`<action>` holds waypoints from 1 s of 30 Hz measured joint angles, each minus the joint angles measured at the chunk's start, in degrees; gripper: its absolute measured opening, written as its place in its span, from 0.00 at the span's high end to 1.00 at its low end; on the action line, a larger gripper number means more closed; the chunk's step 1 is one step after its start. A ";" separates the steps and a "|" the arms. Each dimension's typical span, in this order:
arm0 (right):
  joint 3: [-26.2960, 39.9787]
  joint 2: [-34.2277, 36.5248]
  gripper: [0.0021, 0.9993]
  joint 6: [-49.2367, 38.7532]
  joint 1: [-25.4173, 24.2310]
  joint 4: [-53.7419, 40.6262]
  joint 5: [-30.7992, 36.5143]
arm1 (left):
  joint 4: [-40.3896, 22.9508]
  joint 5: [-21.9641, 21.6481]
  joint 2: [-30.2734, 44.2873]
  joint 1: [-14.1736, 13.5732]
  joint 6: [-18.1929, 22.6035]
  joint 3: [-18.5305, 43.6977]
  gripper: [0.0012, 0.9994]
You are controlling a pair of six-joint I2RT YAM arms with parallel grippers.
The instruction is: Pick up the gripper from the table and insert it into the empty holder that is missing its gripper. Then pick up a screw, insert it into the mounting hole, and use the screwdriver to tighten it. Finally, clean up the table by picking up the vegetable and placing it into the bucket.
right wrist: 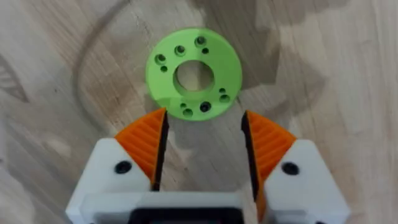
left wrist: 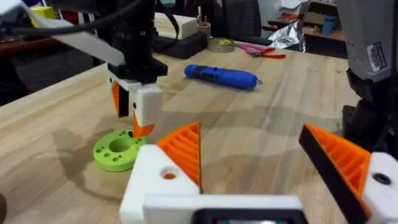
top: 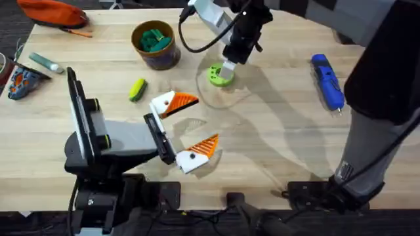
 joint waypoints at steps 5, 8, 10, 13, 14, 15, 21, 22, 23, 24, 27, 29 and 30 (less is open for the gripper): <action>0.00 1.10 0.35 0.00 0.00 0.17 0.00 | -0.01 0.00 0.02 0.00 0.00 0.00 0.01; 0.02 1.35 0.36 0.00 0.00 0.24 0.00 | -0.01 0.00 0.00 0.00 0.00 0.00 0.01; 0.02 1.49 0.38 0.01 0.03 0.37 0.00 | -0.01 0.00 0.02 0.00 0.00 0.00 0.01; 0.02 1.64 0.40 0.00 0.11 1.17 0.00 | 0.01 0.00 0.02 0.00 0.00 0.00 0.01; 0.02 1.68 0.41 0.00 0.15 1.20 0.00 | 0.01 0.00 0.02 0.00 0.00 0.00 0.01; 0.02 1.68 0.43 0.00 0.15 1.22 0.00 | 0.01 0.00 0.02 0.00 0.00 0.00 0.01; 0.02 1.69 0.48 0.00 0.59 1.18 0.00 | 0.01 -0.02 0.02 0.00 0.00 0.00 0.01; 0.02 1.72 0.48 0.00 0.63 1.16 0.00 | -0.01 -0.02 0.02 0.00 0.00 0.00 0.01; 0.02 1.80 0.49 0.00 0.66 1.04 0.00 | -0.01 0.00 0.02 0.00 0.01 0.00 0.01; 0.02 1.85 0.49 0.00 0.76 0.92 0.00 | 0.00 0.00 0.02 0.00 0.00 0.00 0.01; 0.02 2.28 0.51 0.01 0.85 0.40 0.00 | 0.01 -0.02 0.02 0.00 0.00 0.00 0.01; 0.02 2.58 0.53 -0.01 0.85 0.14 0.02 | 0.01 -0.01 0.02 0.00 0.00 0.00 0.01; 0.02 2.72 0.53 0.00 0.85 0.09 0.23 | 0.00 -0.01 0.01 0.00 0.00 0.00 0.01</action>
